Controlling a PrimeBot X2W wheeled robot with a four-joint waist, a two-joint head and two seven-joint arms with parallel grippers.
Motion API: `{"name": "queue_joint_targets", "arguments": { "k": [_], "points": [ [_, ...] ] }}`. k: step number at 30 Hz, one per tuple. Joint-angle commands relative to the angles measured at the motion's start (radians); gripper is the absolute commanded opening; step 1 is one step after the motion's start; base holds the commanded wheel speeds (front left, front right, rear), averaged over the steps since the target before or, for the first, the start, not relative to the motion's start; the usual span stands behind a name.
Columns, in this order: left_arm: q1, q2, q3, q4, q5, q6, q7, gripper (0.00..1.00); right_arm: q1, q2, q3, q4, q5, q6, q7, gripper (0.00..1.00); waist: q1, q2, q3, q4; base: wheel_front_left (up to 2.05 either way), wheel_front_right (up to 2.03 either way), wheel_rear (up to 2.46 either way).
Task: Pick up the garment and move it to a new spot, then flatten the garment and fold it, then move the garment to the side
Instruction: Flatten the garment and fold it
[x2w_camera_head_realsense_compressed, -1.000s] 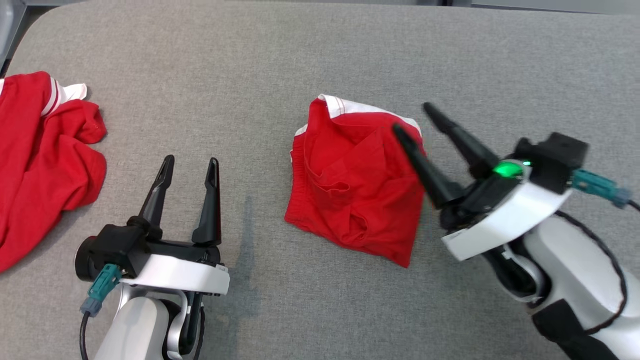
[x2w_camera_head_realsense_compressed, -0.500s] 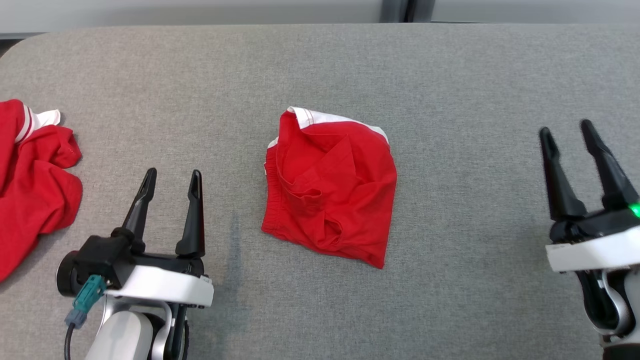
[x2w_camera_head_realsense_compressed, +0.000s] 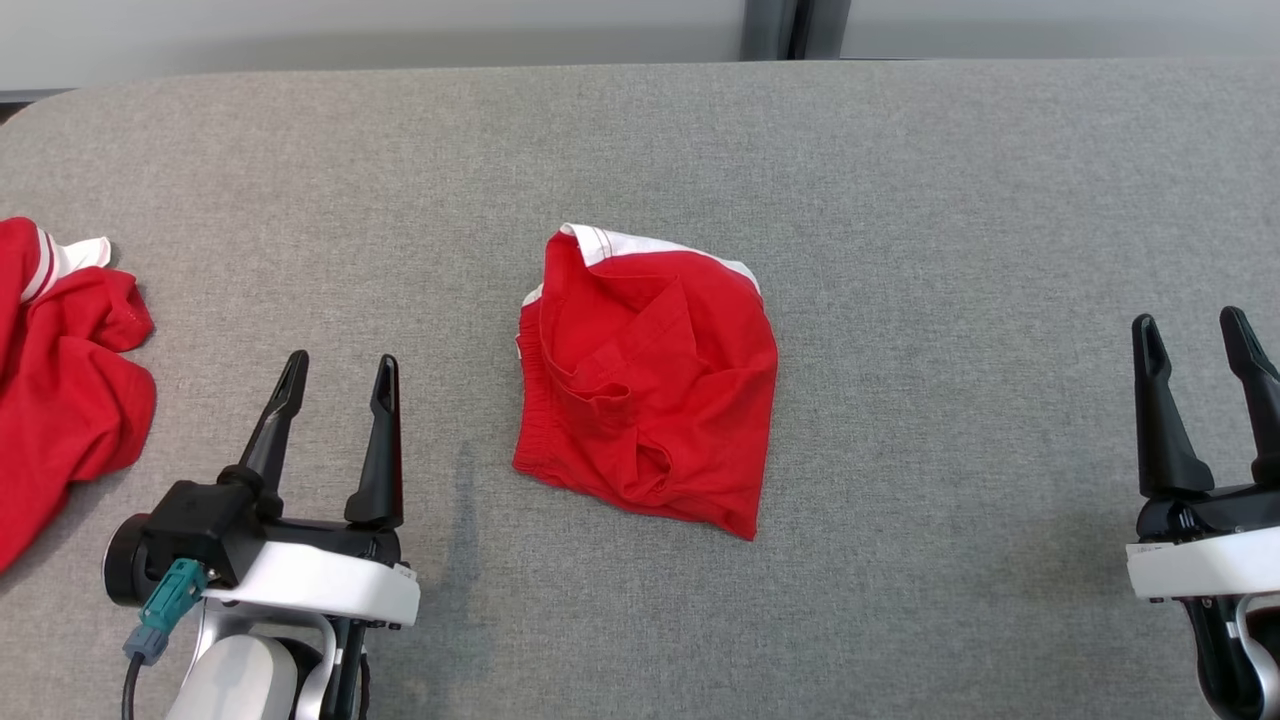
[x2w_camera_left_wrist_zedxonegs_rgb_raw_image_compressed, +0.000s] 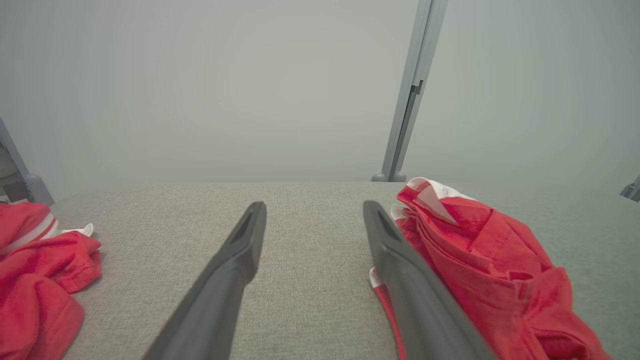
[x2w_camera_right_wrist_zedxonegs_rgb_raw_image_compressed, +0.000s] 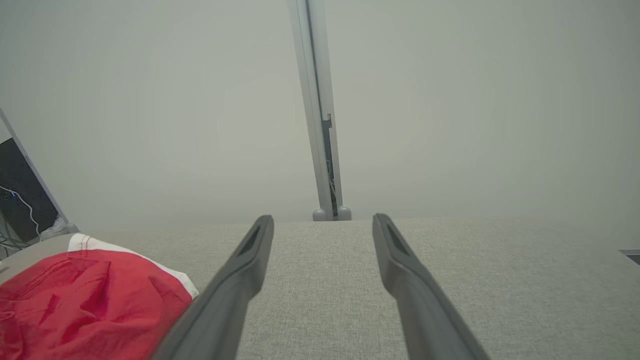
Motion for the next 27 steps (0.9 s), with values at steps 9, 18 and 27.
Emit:
{"name": "queue_joint_targets", "arguments": {
  "k": [9,18,27],
  "points": [
    [0.005,0.006,-0.004,-0.014,-0.008,0.013,0.0,1.0,0.01,0.01,-0.021,-0.026,-0.037,0.0,0.028,1.0,0.0001,0.0,0.006,0.007,0.0,0.0,0.0],
    [-0.03,-0.005,-0.014,-0.015,-0.009,0.013,-0.009,1.0,-0.045,-0.003,0.025,-0.011,-0.034,0.0,0.06,0.0,0.0001,0.0,0.037,0.044,0.0,0.0,0.0],
    [-0.052,-0.018,-0.021,0.001,-0.016,0.006,-0.026,1.0,-0.154,-0.01,0.214,0.062,-0.007,0.0,0.081,0.0,0.0001,0.0,0.066,0.093,0.0,0.0,0.0]
  ]
}}
